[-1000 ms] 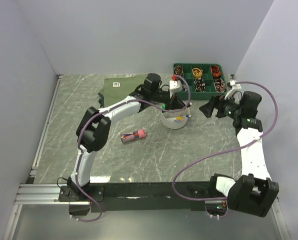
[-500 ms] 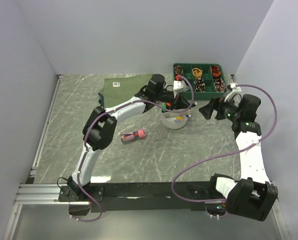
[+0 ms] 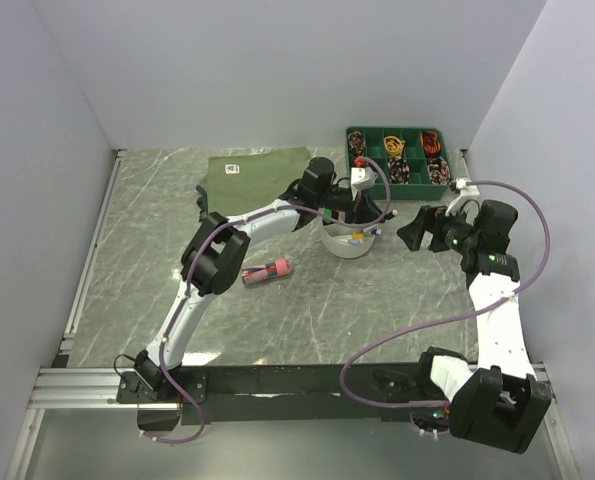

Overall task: Sort the stationery into containers
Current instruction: Place the pen in the storage box, then pick up the stationery from the center of the board.

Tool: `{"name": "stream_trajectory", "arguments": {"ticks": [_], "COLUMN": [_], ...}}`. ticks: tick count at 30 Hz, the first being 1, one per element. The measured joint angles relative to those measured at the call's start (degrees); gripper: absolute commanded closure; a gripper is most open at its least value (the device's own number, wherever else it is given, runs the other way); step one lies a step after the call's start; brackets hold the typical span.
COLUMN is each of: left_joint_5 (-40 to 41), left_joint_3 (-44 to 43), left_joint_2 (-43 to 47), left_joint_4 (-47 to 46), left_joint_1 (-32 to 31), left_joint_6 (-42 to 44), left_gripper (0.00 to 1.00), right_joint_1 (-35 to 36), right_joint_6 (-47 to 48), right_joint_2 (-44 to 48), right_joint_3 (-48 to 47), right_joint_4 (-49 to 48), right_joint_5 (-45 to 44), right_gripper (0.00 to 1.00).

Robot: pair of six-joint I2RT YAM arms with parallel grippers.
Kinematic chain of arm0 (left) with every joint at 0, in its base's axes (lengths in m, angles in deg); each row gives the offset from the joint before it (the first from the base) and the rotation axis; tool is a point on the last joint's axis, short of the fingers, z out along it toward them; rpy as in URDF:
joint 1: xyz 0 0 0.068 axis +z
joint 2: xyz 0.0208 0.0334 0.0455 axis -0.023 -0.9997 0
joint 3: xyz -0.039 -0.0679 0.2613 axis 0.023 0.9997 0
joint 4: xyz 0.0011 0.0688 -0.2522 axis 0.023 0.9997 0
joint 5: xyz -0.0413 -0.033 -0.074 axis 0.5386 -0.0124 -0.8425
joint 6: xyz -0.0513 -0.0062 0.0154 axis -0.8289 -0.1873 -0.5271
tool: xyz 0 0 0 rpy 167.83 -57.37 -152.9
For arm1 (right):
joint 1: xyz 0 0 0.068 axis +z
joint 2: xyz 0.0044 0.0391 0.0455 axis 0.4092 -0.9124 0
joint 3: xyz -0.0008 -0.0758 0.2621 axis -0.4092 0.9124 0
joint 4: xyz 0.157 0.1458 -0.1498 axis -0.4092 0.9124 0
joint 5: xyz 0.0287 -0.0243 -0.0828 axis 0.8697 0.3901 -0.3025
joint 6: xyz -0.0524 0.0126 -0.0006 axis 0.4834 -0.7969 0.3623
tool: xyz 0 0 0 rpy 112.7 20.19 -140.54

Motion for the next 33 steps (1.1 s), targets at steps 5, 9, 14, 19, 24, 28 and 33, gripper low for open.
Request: {"name": "stream_trajectory", "arguments": {"ticks": [5, 9, 14, 19, 24, 28, 33], "left_joint_5": [-0.81, -1.62, -2.62, -3.08, -2.34, 0.11, 6.8], "left_joint_3": [-0.2, 1.09, 9.42, 13.2, 17.07, 18.99, 16.81], "left_joint_2": [-1.01, -0.52, 4.31, 11.26, 22.69, 31.1, 32.35], "left_joint_4": [-1.49, -2.84, -2.36, -0.39, 2.21, 7.67, 24.04], "left_joint_1": [0.76, 1.88, 3.63, 4.72, 5.77, 8.76, 13.66], "left_joint_6": [-1.77, -1.4, -0.26, 2.12, 3.65, 5.51, 13.79], "left_gripper": [0.73, 0.68, 0.63, 0.61, 0.56, 0.48, 0.48], "right_joint_1": [-1.66, -2.21, -2.51, -2.56, -2.58, -2.71, -2.78], "right_joint_6": [0.28, 1.03, 1.22, 1.22, 0.98, 0.61, 0.04], "right_joint_2": [0.04, -0.57, -2.14, -2.75, -2.99, -3.54, -4.02], "right_joint_3": [1.7, 1.73, 1.46, 0.48, 0.11, 0.11, 0.13], "right_joint_4": [1.07, 1.55, 1.55, 0.98, 0.09, -1.03, -1.6], "right_joint_5": [-0.5, -0.9, -0.96, -0.96, -0.94, -0.63, 0.0], "right_gripper": [0.0, 0.0, 0.0, 0.0, 0.0, 0.0, 0.0]}}
